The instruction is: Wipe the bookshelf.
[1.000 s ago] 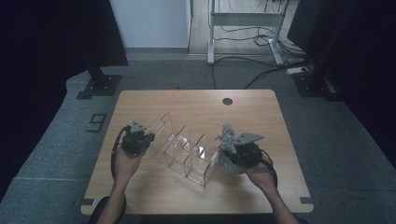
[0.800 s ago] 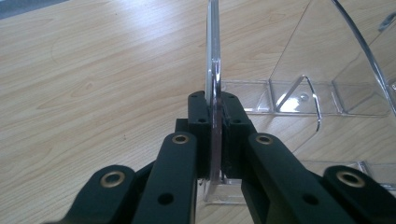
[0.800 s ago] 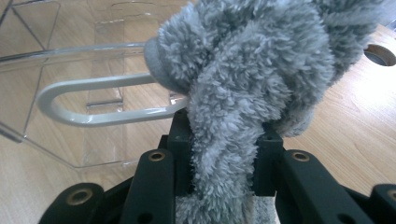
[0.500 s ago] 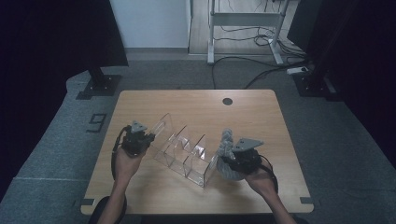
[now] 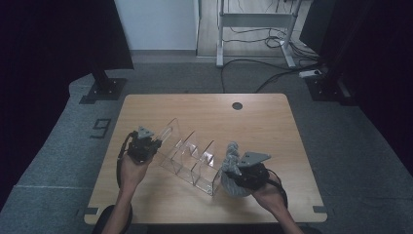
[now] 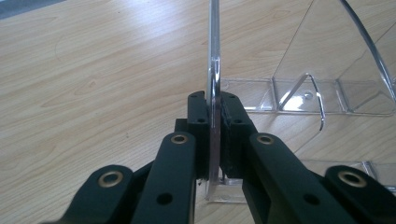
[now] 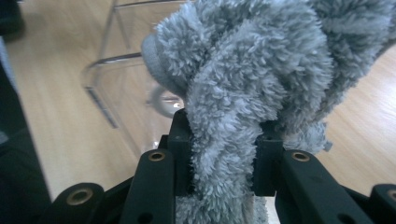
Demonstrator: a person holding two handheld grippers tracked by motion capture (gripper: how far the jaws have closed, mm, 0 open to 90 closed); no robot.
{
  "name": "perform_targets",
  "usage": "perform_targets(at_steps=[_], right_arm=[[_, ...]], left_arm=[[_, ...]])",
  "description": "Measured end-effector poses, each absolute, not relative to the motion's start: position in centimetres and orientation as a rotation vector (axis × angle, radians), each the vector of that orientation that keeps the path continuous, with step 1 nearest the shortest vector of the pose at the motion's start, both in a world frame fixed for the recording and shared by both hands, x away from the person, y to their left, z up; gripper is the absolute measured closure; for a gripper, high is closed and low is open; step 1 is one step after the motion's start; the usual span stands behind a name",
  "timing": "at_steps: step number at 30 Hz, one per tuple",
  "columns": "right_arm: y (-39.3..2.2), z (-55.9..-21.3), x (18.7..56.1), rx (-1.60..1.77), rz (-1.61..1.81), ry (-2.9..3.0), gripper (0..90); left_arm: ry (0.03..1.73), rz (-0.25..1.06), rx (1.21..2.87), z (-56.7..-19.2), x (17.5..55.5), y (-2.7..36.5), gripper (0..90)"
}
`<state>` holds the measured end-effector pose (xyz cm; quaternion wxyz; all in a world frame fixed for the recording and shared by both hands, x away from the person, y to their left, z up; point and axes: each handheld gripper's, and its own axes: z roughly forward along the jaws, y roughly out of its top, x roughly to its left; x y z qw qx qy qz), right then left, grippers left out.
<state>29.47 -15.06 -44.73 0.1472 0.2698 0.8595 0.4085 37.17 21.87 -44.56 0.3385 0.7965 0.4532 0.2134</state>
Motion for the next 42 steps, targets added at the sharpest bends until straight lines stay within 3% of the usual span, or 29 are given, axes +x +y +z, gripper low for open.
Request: perform_targets(at_steps=[21,42], right_arm=[[-13.1,-45.0,26.0,0.669,1.22,2.558,66.2],[-12.8,-47.6,26.9,0.712,1.135,2.626,66.5]], left_arm=[[1.188,0.554,2.078,-44.6,37.2,21.8,84.3],[1.14,0.528,2.101,-44.5,37.3,22.2,85.1]])
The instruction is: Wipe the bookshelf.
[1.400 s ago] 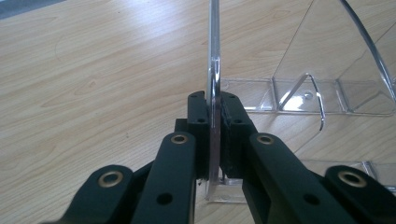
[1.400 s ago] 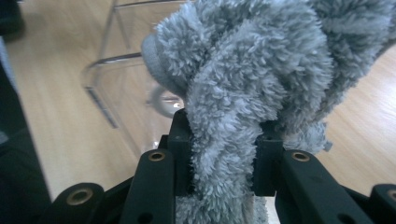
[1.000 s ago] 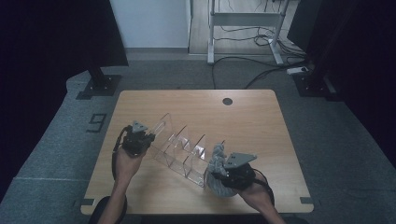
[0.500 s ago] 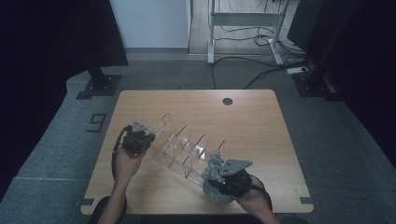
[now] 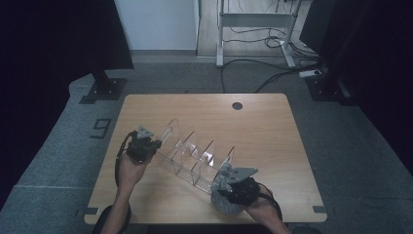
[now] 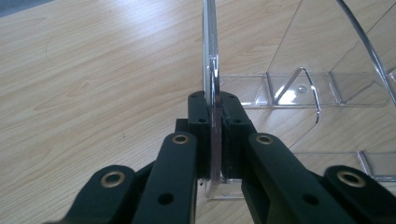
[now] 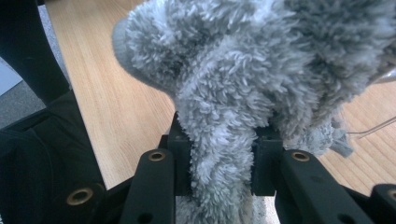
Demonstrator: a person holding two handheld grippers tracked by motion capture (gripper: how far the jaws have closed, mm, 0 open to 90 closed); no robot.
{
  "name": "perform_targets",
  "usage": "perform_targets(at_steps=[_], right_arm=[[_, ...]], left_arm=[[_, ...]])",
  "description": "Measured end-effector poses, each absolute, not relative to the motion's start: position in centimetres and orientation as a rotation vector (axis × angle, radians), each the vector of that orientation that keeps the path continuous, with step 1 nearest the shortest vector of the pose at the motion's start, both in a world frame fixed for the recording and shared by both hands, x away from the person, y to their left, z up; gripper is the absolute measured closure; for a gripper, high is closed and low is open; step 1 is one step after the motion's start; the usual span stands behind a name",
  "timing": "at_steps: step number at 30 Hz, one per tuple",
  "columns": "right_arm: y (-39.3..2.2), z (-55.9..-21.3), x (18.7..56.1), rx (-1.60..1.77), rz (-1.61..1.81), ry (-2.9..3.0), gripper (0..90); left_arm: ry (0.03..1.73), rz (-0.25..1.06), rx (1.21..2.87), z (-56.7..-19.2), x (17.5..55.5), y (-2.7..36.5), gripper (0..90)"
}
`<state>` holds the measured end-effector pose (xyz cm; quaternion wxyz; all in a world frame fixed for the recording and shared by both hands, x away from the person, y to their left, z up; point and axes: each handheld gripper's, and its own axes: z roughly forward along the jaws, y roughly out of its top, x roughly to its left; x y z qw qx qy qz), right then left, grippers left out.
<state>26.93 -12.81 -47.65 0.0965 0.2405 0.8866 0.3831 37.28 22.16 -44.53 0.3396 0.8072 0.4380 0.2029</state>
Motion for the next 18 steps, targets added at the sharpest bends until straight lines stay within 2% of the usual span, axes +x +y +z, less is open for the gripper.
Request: perform_targets(at_steps=[18], right_arm=[[-13.24,-48.14,27.71,0.764,1.122,2.619,66.4]], left_arm=[[1.121,0.523,2.116,-44.49,37.29,22.28,85.3]])
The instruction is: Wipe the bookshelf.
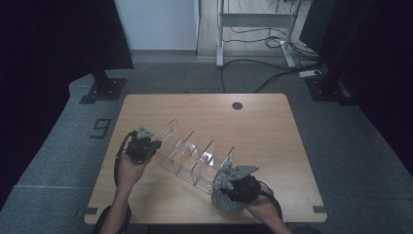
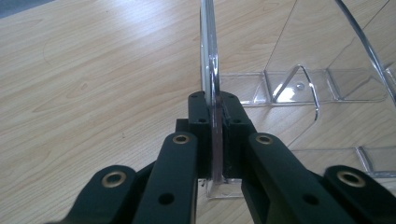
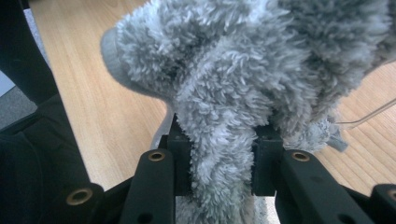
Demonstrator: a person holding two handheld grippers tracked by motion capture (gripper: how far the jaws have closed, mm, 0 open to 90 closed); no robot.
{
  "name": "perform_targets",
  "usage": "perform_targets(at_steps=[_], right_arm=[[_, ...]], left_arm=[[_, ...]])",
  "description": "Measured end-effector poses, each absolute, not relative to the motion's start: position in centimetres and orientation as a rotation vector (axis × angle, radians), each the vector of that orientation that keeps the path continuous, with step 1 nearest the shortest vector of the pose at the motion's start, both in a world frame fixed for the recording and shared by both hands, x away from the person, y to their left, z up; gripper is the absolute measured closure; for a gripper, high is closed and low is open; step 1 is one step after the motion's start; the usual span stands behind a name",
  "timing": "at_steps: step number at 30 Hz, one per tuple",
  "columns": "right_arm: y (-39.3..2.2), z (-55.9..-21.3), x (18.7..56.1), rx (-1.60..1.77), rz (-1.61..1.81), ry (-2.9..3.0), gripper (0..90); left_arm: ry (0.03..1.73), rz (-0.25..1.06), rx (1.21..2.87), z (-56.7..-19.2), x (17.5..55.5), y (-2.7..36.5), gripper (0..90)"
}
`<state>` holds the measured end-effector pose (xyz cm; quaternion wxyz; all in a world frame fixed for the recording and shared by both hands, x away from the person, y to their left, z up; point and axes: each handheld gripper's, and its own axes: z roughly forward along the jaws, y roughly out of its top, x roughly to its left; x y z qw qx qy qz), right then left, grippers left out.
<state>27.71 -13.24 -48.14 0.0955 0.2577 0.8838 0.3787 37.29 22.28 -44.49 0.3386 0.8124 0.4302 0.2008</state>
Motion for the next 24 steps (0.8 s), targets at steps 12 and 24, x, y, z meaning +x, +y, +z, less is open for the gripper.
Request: perform_targets(at_steps=[12,24], right_arm=[[-13.7,-48.1,29.1,0.826,1.094,2.585,66.5],[-14.5,-48.2,31.0,0.897,1.064,2.533,66.5]], left_arm=[[1.124,0.53,2.119,-44.5,37.3,22.2,85.3],[1.125,0.525,2.116,-44.5,37.3,22.3,85.3]])
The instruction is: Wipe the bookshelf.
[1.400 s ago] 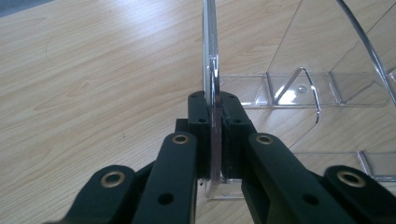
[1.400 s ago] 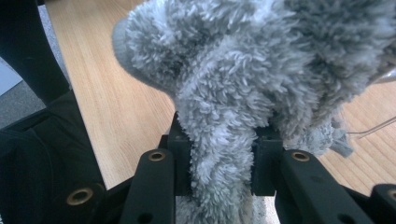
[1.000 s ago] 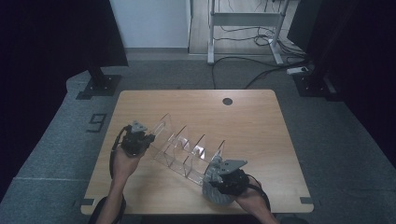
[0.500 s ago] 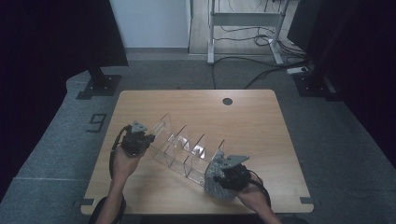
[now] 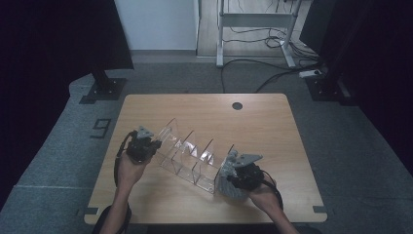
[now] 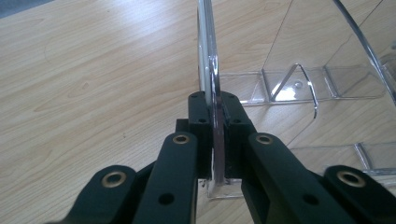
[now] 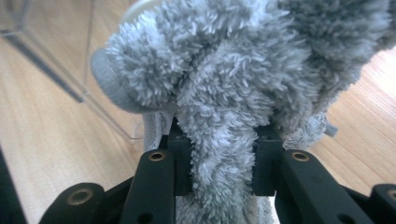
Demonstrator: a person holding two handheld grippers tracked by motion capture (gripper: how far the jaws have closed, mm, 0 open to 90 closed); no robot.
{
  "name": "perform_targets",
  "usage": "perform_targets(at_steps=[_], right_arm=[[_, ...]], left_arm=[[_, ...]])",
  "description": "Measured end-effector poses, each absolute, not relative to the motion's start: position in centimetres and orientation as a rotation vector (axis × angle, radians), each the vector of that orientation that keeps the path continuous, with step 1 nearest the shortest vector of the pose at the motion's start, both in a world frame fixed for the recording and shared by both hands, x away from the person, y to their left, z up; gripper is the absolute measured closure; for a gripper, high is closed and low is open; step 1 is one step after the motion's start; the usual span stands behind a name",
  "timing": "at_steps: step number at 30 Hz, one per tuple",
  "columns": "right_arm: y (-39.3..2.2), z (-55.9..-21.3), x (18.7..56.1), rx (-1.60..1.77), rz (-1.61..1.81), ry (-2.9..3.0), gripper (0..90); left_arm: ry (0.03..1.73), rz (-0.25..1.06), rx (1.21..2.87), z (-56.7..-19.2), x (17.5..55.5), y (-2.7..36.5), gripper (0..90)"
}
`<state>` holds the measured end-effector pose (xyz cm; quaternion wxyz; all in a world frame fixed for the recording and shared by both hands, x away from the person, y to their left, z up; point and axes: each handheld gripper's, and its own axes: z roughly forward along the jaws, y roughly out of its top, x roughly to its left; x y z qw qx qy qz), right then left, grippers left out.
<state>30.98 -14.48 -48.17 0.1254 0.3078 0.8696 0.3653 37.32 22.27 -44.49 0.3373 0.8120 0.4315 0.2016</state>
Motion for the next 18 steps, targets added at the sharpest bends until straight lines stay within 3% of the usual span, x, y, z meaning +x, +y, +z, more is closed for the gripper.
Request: perform_targets(at_steps=[18], right_arm=[[-15.6,-48.2,33.7,0.98,1.024,2.475,66.6]], left_arm=[[1.12,0.522,2.119,-44.5,37.3,22.3,85.4]])
